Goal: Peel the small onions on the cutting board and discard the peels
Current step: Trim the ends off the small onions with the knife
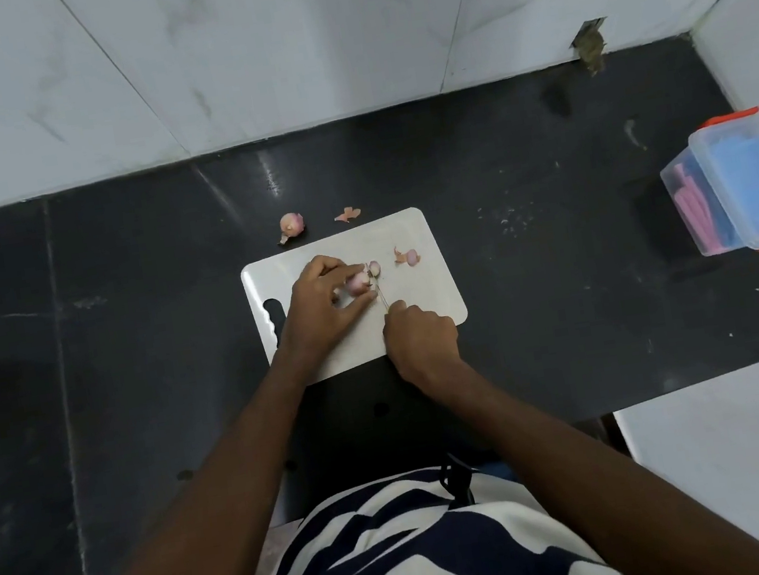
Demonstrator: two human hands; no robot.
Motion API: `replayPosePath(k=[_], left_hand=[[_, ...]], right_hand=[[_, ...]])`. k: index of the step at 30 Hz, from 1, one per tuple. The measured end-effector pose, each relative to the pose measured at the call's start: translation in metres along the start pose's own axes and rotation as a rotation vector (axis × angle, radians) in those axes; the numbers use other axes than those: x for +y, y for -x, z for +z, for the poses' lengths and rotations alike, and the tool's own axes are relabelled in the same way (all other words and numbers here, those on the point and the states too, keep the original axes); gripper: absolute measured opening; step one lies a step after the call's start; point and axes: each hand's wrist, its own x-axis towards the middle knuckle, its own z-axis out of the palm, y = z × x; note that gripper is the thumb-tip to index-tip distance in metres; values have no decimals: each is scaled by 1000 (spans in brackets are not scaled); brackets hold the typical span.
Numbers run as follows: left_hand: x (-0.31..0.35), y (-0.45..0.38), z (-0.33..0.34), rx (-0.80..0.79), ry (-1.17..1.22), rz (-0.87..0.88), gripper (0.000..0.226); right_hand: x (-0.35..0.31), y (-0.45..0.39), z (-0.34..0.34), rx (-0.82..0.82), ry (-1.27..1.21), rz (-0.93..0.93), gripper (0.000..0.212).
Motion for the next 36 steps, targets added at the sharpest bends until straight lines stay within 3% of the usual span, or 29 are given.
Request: replayPosePath(k=[6, 11, 16, 23, 26, 30, 36], left_hand=[[-5, 9, -16, 19, -41, -3, 32], [-8, 23, -18, 144, 192, -186, 35], [-2, 22, -15, 140, 238, -210, 37], [-2, 26, -5, 148, 309, -233, 40], [-3, 26, -2, 148, 348, -243, 45], [-5, 25, -3, 151, 352, -215, 43], [-5, 24, -2, 175, 340, -207, 39]], right_hand=[[3, 1, 1, 1, -24, -1, 10], [4, -1, 1, -8, -7, -2, 15], [13, -1, -4, 5, -4, -6, 29], [49, -5, -17, 57, 16, 122, 24], [52, 0, -16, 84, 21, -24, 29], [47, 19, -8, -50, 61, -245, 33], [69, 19, -7, -6, 35, -126, 32]])
